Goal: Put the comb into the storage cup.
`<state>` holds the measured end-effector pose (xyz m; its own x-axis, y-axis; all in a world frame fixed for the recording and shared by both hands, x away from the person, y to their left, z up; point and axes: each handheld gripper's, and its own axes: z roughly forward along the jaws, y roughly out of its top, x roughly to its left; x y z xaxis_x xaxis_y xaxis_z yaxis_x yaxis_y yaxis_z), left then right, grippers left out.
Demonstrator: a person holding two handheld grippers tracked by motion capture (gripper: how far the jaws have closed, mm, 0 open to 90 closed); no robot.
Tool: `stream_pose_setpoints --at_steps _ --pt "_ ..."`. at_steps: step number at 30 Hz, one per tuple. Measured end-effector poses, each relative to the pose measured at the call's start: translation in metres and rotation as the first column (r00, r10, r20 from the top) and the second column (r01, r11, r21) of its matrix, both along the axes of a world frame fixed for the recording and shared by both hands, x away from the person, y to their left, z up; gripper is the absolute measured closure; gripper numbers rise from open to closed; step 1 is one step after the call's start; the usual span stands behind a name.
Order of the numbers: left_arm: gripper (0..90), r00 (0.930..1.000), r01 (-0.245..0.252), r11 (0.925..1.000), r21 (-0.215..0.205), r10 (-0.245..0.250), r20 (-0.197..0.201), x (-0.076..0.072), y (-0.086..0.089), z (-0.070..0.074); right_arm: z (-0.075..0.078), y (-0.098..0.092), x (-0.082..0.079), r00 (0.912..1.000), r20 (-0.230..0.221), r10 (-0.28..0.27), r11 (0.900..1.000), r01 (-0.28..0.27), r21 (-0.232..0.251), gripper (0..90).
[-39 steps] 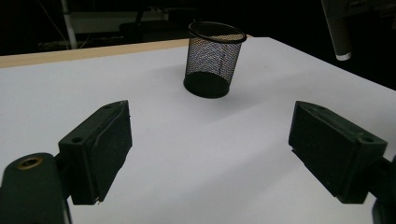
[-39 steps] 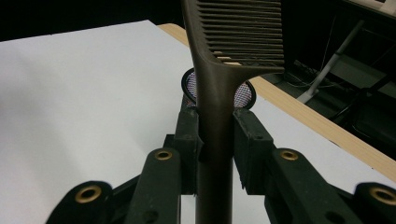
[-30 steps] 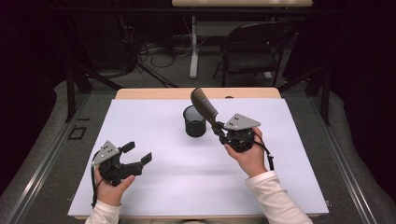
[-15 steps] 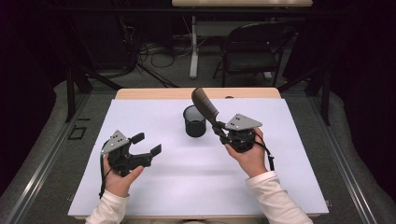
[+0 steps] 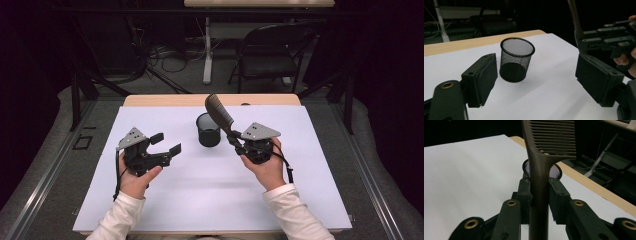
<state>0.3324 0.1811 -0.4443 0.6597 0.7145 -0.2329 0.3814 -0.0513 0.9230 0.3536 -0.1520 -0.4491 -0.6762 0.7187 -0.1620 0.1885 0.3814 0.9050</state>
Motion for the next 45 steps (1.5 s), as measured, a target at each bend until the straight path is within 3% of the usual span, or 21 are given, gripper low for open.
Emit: stream_pose_setpoints --at_steps 4,17,21,31,40,45 --pt "23.9 1.0000 -0.001 1.0000 -0.004 0.001 -0.005 0.005 -0.005 0.008 0.000 0.000 -0.001 1.0000 0.000 0.002 1.000 -0.002 0.000 72.9" --pt "25.3 0.9998 0.006 1.0000 0.001 -0.006 0.018 0.014 -0.020 0.026 -0.001 0.002 -0.002 1.0000 0.004 0.005 1.000 -0.005 0.001 72.9" --pt "27.9 0.9998 0.013 0.9998 -0.012 -0.013 -0.012 0.018 -0.023 0.031 -0.001 0.003 -0.002 0.9999 0.007 0.008 1.000 -0.008 -0.001 72.9" --pt "29.1 0.9998 0.013 0.9985 -0.054 -0.013 -0.015 0.027 -0.030 0.038 -0.001 0.003 -0.003 0.9999 0.009 0.009 1.000 -0.009 0.002 72.9" --pt "29.8 0.9976 0.027 0.9975 -0.065 -0.031 -0.061 0.035 -0.036 0.043 -0.002 0.004 -0.003 0.9999 0.012 0.007 1.000 -0.007 0.003 72.9" --pt "33.4 0.9952 0.039 0.9947 -0.095 -0.047 -0.085 0.039 -0.039 0.045 -0.003 0.005 -0.004 0.9998 0.015 0.011 1.000 -0.011 0.001 72.9"
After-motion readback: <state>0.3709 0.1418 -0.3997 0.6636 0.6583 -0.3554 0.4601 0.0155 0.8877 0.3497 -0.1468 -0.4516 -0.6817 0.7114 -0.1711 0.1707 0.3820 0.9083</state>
